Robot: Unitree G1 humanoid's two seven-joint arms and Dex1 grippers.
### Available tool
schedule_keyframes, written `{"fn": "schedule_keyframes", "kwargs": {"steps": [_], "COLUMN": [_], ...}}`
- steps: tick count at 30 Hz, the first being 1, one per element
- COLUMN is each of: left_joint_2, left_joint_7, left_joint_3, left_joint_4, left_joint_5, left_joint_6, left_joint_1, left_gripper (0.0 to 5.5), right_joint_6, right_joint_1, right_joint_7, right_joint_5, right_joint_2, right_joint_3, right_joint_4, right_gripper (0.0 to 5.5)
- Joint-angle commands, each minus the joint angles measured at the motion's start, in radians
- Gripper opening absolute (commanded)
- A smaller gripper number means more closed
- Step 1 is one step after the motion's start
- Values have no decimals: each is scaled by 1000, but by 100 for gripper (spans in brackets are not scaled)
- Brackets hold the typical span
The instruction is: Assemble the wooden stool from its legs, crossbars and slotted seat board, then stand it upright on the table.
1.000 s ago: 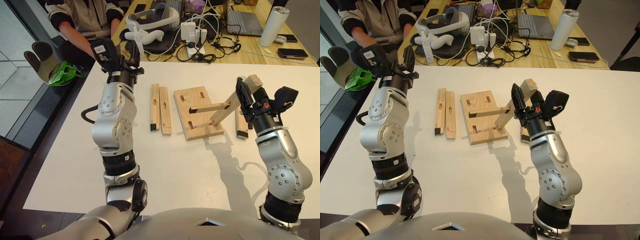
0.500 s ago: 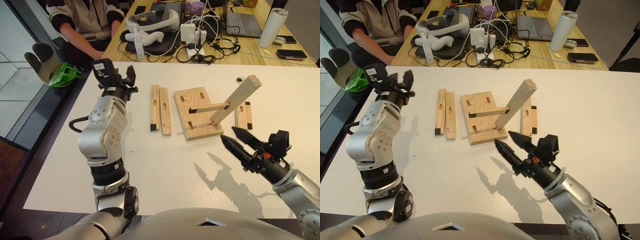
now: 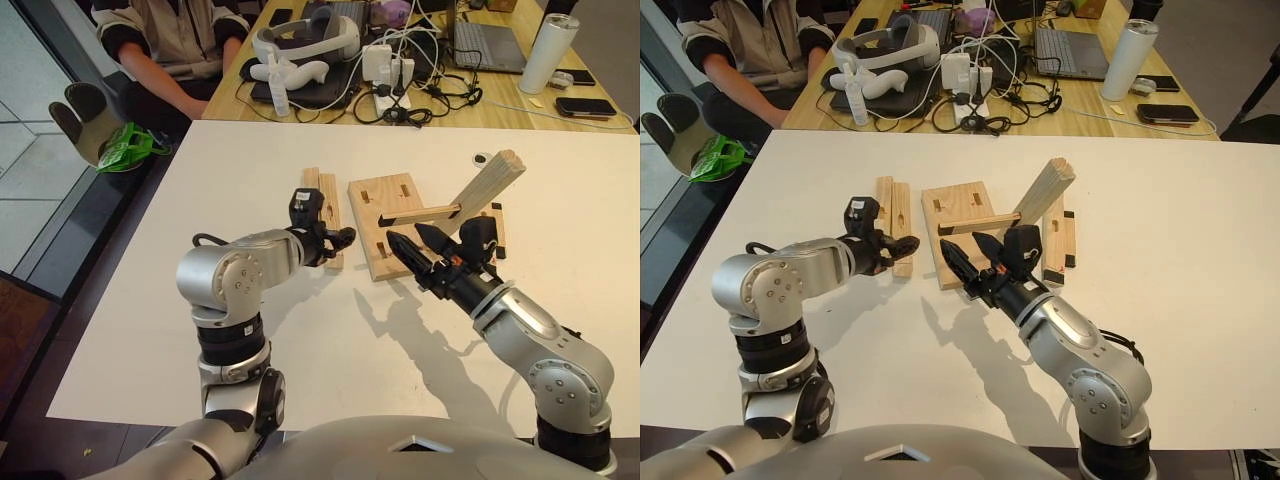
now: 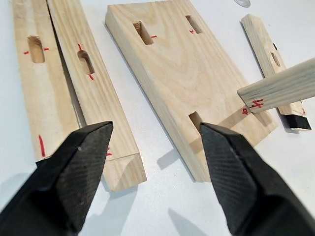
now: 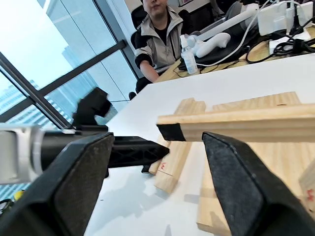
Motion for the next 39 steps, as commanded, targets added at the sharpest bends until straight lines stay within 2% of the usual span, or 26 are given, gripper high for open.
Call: {"fn": "schedule_keyframes", "kwargs": {"steps": [1, 5, 8, 11, 14, 21, 28, 34, 39], "left_joint_2": [0, 26, 31, 27, 17, 19, 60, 93, 97], "left_joint_7": [19, 4, -1, 5, 9, -3, -30, -55, -70], "left_joint_3": [-71, -92, -87, -99, -107, -127, -140, -167, -179], "left_joint_4": [31, 30, 48, 86, 138, 222, 249, 250, 240], "left_joint_5": [45, 64, 82, 107, 129, 158, 168, 170, 168], "left_joint_6": [2, 5, -12, -50, -94, -145, -140, -127, -111], "left_joint_1": [-5, 6, 9, -3, -31, -41, -66, -55, -41], "left_gripper": [325, 325, 325, 325, 325, 325, 325, 325, 325], "right_joint_6": [-7, 54, 60, 59, 170, 329, 326, 292, 302], "right_joint_1": [37, 147, 192, 137, -2, -333, -450, -445, -379], "right_joint_7": [45, 239, 392, 407, 371, 313, 262, 309, 504], "right_joint_5": [134, 152, 52, -54, -96, -173, -313, -407, -323], "right_joint_2": [-17, -243, -431, -498, -503, -338, -203, -230, -389], "right_joint_3": [-55, -92, -84, -46, 33, 162, 234, 296, 274], "right_joint_4": [-27, -11, 35, 84, 137, 372, 580, 594, 362], "right_gripper": [340, 340, 340, 340, 340, 340, 340, 340, 340]}}
